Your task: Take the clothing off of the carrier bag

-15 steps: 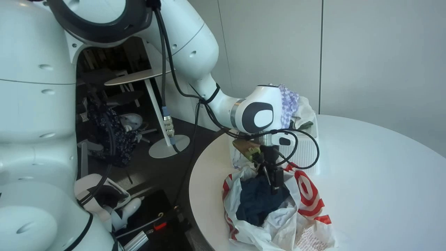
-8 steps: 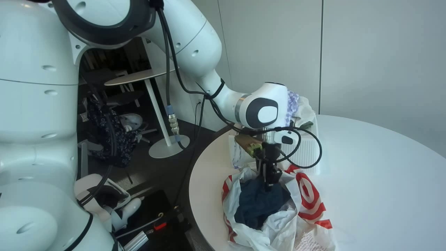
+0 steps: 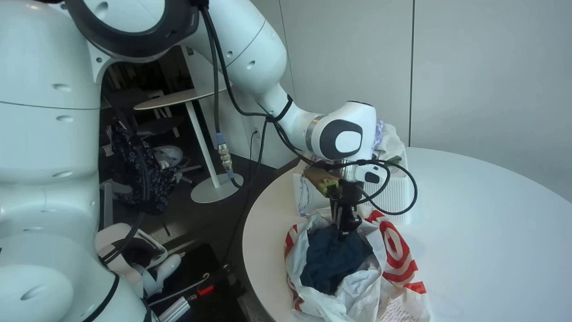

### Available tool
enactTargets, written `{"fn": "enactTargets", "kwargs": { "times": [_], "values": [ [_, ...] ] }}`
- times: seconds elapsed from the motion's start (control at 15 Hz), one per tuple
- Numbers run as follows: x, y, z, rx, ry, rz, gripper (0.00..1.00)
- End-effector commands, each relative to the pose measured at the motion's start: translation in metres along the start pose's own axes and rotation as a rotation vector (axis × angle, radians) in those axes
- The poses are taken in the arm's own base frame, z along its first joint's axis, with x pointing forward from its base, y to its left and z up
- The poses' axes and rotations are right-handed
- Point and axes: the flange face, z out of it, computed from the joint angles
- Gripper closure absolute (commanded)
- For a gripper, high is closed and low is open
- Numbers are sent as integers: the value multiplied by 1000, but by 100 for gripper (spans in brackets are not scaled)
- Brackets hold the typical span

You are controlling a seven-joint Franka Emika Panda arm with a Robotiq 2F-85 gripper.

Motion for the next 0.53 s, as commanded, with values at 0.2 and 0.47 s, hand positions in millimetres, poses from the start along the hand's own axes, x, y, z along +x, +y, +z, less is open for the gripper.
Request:
{"fn": "enactTargets", "kwargs": {
  "times": [0.2, 0.47],
  "values": [
    [-35, 36, -105, -20, 124, 46, 96],
    [-71, 52, -190, -115, 345, 73, 97]
  ]
}}
